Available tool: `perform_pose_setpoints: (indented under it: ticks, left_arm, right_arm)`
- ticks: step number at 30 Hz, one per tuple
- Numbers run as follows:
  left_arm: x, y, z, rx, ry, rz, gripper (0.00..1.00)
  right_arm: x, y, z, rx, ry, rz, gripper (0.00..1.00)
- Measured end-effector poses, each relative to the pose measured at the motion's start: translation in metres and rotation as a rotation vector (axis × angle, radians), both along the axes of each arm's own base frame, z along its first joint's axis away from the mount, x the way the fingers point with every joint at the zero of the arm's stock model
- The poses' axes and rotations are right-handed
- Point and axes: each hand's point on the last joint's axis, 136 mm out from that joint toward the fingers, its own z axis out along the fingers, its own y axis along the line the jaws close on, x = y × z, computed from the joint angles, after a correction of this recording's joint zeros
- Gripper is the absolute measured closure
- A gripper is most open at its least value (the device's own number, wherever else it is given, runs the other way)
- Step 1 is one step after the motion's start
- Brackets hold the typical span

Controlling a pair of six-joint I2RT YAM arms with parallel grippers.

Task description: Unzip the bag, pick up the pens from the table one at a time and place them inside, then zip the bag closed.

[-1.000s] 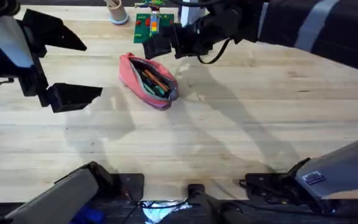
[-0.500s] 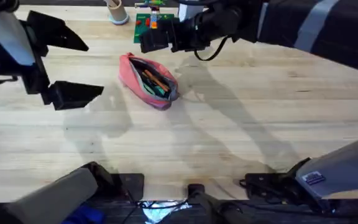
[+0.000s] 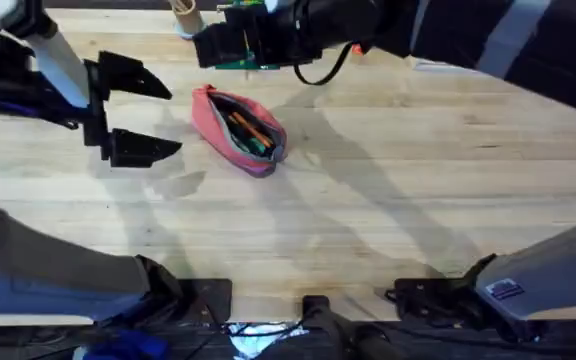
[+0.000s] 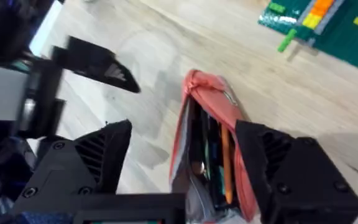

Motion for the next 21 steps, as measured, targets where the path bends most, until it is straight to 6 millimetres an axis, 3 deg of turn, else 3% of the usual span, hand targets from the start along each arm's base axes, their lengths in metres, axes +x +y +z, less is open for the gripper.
perform_pose_setpoints:
  ticks: [7,14,21]
  left_arm:
    - [0.015,0.008,-0.023,-0.019,-0.029,-0.016,0.009]
    - [0.025,0.015,-0.031,-0.015,-0.074,-0.004,0.008]
    - [0.027,0.016,-0.031,-0.011,-0.084,-0.005,0.008]
  right_arm:
    - [-0.002,0.009,0.009,0.006,-0.021,-0.004,0.006]
    - [0.0,0.021,0.016,0.024,-0.073,-0.015,0.005]
    - [0.012,0.031,-0.002,0.023,-0.074,-0.023,0.005]
